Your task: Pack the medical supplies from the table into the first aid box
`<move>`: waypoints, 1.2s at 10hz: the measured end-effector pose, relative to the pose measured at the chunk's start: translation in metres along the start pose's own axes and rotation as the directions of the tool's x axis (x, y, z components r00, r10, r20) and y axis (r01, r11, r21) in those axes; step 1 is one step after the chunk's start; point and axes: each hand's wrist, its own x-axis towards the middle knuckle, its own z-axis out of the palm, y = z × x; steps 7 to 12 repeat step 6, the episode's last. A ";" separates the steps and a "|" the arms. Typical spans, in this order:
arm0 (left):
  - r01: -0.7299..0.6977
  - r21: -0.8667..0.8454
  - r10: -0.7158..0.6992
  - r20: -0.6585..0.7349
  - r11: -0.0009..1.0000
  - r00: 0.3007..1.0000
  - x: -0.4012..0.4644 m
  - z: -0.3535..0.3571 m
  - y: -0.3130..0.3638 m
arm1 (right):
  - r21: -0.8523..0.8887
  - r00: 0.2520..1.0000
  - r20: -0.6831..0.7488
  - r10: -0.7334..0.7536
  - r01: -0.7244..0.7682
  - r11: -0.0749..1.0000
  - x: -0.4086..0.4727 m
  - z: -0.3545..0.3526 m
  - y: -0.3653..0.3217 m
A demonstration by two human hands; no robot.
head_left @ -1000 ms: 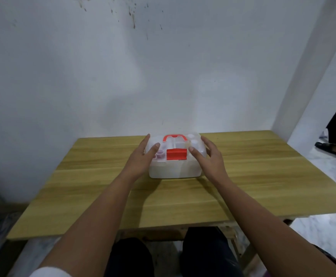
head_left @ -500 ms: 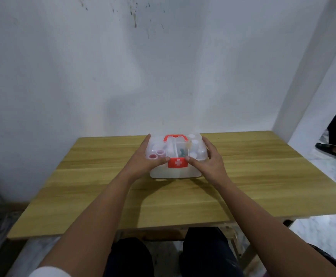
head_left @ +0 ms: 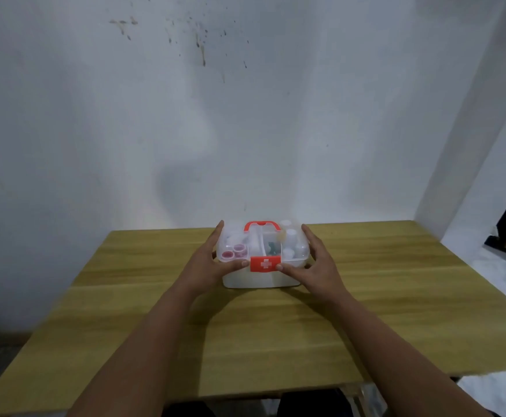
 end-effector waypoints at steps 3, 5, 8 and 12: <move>0.059 0.040 -0.059 -0.010 0.997 0.998 0.066 -0.011 -0.001 | -0.010 0.997 0.056 0.044 -0.043 0.999 0.066 0.009 0.010; 0.098 0.033 -0.096 -0.055 0.995 0.994 0.092 -0.014 -0.003 | -0.161 0.993 0.108 0.053 -0.036 0.986 0.098 0.004 0.022; 0.077 0.028 -0.072 -0.138 0.997 0.988 0.092 -0.003 0.001 | -0.202 0.992 0.121 0.031 -0.006 0.979 0.103 0.003 0.017; 0.077 0.028 -0.072 -0.138 0.997 0.988 0.092 -0.003 0.001 | -0.202 0.992 0.121 0.031 -0.006 0.979 0.103 0.003 0.017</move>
